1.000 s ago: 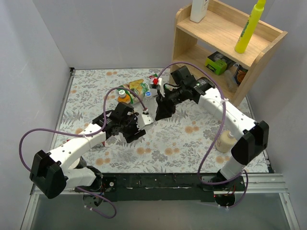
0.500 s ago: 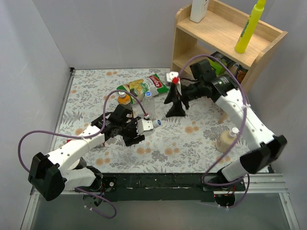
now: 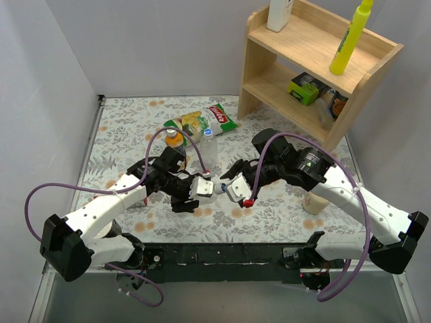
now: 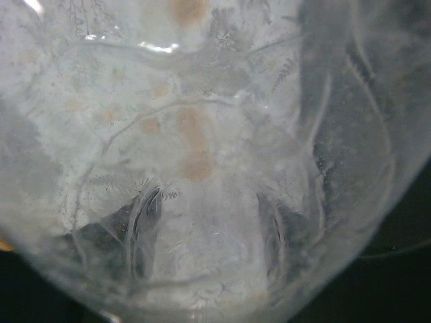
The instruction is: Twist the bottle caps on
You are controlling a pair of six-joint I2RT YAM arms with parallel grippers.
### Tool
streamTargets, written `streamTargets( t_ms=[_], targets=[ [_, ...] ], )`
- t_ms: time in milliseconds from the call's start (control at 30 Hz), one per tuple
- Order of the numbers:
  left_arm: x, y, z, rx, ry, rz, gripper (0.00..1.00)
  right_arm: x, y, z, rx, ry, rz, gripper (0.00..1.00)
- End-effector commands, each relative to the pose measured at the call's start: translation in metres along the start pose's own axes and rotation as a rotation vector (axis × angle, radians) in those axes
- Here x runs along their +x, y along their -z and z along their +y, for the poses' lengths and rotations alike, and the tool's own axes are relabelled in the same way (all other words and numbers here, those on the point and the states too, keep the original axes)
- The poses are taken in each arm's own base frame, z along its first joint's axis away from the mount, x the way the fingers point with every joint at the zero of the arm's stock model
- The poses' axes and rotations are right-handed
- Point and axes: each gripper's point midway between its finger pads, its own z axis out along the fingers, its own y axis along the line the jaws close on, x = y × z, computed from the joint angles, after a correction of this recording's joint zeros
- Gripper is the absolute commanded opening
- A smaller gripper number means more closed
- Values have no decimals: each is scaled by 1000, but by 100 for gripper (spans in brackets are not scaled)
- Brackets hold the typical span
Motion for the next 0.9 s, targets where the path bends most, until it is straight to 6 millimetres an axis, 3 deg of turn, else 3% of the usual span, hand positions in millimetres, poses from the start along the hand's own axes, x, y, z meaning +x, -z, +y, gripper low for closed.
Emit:
streamTargets(
  t_ms=[0,367,467,567,600,633,667,700,733,767,800,833,867],
  targets=[
    [-19,7,-2,18,-53,-63,0,-11,0,-22,68,115,-16,62],
    [-24,6,1,9,-43,-86,0,-17,-7,-6,-24,186,-32,48],
    [-25,7,3,-7,-51,-91,0,-15,-9,-5,-39,178,-24,38],
    [-26,6,8,-35,-55,-93,0,-7,-12,-4,-57,130,7,15],
    [-27,7,13,-61,-54,-97,0,0,-17,-3,-67,24,24,2],
    [-27,7,19,-104,9,-100,0,4,-19,-6,-63,-44,37,1],
    [-32,10,43,-223,17,-111,0,-2,-16,-19,-37,-112,37,1],
    [-33,14,55,-293,49,-116,0,11,-26,-25,-48,-236,54,1],
    [-37,16,64,-345,130,-133,0,11,-26,-25,-51,-434,61,1],
    [-44,21,78,-407,146,-160,0,-1,-20,-45,-23,-503,16,1],
    [-43,27,92,-483,193,-147,0,17,-27,-56,-16,-640,41,1],
    [-44,29,97,-512,222,-153,0,20,-27,-60,4,-862,42,1],
    [-46,32,103,-542,264,-172,0,16,-25,-74,19,-954,-3,1]
  ],
)
